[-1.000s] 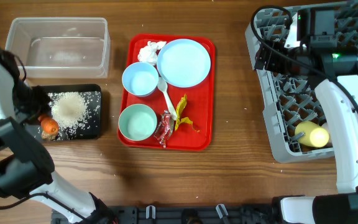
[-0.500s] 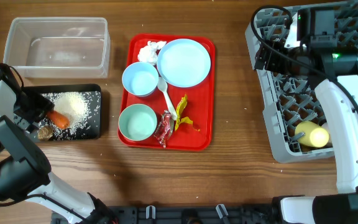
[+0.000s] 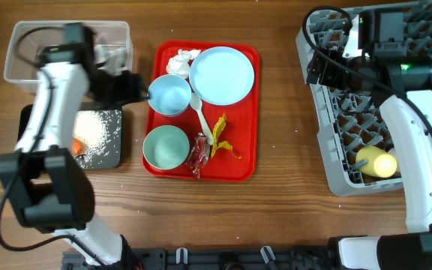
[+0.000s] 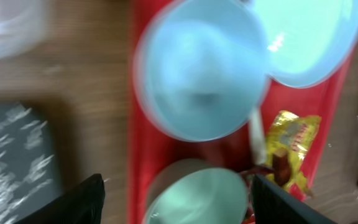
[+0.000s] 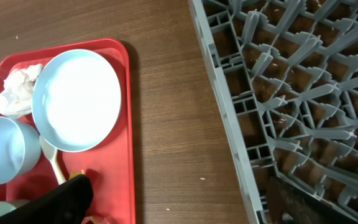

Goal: Sort waste into correct bins and load items into the dishwasher rack
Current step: 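Grasp the light blue bowl with the right gripper and lift toward rack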

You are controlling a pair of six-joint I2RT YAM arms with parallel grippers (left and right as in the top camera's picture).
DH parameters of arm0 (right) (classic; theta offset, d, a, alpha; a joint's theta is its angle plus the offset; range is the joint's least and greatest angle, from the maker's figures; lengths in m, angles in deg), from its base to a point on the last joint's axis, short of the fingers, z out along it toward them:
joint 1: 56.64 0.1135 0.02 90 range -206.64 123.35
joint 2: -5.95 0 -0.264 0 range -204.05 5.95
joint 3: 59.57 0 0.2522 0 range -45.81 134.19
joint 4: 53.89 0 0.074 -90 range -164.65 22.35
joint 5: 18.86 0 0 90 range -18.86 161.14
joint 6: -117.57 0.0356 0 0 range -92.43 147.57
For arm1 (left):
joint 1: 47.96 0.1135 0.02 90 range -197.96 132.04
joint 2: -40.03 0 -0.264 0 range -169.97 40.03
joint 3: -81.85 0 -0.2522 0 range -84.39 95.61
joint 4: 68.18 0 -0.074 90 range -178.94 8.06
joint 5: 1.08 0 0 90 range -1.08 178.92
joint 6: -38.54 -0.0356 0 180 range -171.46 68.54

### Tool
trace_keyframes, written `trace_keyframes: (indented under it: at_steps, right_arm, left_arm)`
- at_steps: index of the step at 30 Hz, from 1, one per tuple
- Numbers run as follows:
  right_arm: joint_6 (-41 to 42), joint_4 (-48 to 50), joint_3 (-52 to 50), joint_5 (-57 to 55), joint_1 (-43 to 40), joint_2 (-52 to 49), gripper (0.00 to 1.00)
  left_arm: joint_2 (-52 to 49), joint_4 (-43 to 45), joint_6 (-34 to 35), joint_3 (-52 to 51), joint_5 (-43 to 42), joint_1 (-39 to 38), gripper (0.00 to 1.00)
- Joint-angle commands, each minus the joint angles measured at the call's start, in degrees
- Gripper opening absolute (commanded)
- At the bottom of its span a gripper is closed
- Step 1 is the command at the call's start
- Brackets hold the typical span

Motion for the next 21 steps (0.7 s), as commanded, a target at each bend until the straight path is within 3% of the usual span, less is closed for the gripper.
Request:
trace_keyframes:
  at_steps: [1, 2, 5, 7, 8, 11, 13, 14, 15, 21]
  right_arm:
    - [-0.3, 0.1, -0.2, 0.9, 0.0, -1.9, 0.92]
    - [-0.3, 0.1, -0.2, 1.0, 0.0, -2.3, 0.92]
    - [-0.3, 0.3, -0.2, 2.1, 0.0, -2.6, 0.92]
    - [-0.3, 2.2, -0.2, 7.1, 0.7, -3.3, 0.92]
    - [-0.1, 4.9, -0.2, 9.8, 2.8, -4.5, 0.92]
    - [4.7, 11.9, -0.2, 11.5, 9.2, -8.9, 0.91]
    - [7.8, 18.8, -0.2, 12.6, 16.9, -14.4, 0.91]
    - [9.4, 22.3, -0.2, 12.8, 20.4, -17.1, 0.91]
    - [11.0, 25.2, -0.2, 12.7, 23.2, -19.2, 0.88]
    - [18.1, 36.7, -0.2, 9.4, 32.6, -29.0, 0.73]
  left_arm:
    - [1.0, 3.2, 1.0, 0.9, 6.7, -9.1, 0.74]
    - [0.7, 5.1, 4.3, 0.9, 11.0, -12.0, 0.72]
    - [-0.5, 9.2, 6.3, 0.5, 12.9, -16.7, 0.63]
    - [-1.3, 10.2, 11.2, 0.5, 16.5, -18.4, 0.60]
    - [-1.0, 10.0, 18.1, 0.5, 21.6, -17.7, 0.62]
    - [2.3, 8.2, 24.7, 0.5, 22.3, -13.2, 0.63]
    - [6.4, 6.4, 25.1, 0.5, 22.5, -8.7, 0.68]
    - [8.8, 5.9, 25.1, 0.5, 22.7, -5.6, 0.80]
    - [10.1, 5.6, 25.1, 0.5, 22.7, -3.2, 0.85]
    - [10.6, 1.7, 25.1, -0.9, 22.7, 3.1, 0.86]
